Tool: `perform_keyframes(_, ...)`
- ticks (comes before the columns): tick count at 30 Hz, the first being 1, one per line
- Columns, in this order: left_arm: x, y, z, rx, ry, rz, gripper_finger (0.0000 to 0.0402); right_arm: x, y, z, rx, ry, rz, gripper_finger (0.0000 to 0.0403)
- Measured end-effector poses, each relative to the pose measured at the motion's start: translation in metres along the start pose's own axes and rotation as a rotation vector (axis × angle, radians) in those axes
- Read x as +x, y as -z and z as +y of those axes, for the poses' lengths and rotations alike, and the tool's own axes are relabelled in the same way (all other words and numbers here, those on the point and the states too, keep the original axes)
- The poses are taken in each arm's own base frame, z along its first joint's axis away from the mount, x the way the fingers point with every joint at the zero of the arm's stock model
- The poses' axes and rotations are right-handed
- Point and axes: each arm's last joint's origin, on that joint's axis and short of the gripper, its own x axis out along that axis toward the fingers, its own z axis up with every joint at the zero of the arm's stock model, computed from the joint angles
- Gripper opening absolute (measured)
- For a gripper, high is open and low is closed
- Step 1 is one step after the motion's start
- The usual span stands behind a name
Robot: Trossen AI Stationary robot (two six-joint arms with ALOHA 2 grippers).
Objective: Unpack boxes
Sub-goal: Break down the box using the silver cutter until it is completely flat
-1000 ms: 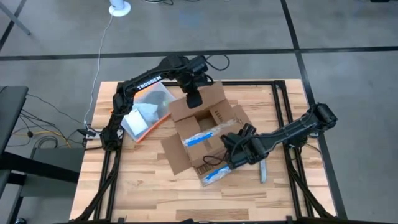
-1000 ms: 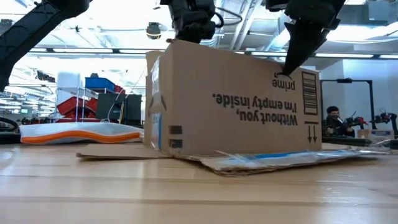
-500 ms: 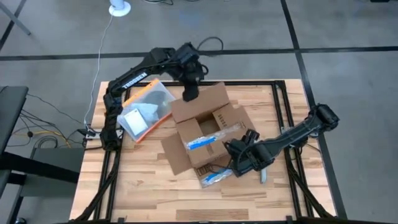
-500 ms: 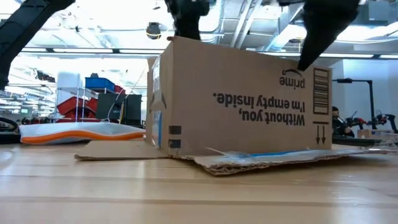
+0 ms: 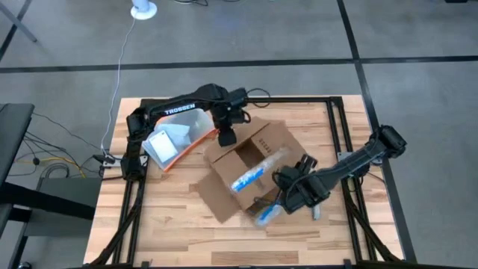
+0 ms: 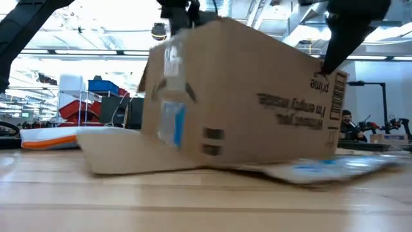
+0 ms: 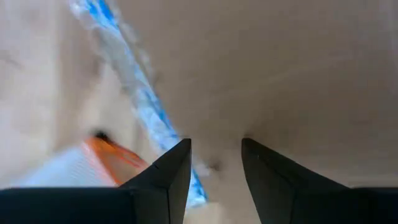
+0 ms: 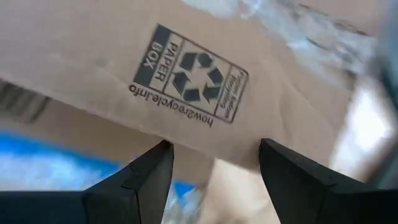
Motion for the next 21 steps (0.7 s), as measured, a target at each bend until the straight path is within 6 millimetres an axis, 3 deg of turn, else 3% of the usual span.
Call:
perform_keyframes(4,0.024,0.008,-0.018,-0.057,0.164,0.085,0.0127,0.015,-0.017,-0.018,-0.103,0.126,-0.021,0.0217)
perform_keyframes(9,0.039,0.014,-0.046,-0.051,0.183,0.163,0.0126,0.023,-0.036,-0.035,-0.212,0.17,-0.042,0.0217)
perform_keyframes(15,0.033,0.013,-0.069,-0.065,0.161,0.098,0.0126,-0.027,-0.047,-0.066,-0.046,-0.04,-0.113,0.0216)
perform_keyframes(18,0.032,0.011,-0.084,-0.024,0.147,0.057,0.0126,-0.047,-0.042,-0.078,0.089,-0.129,-0.178,0.0216)
perform_keyframes(21,0.019,0.016,-0.089,0.056,0.002,0.019,0.0126,-0.059,-0.034,-0.085,0.205,-0.166,-0.189,0.0216)
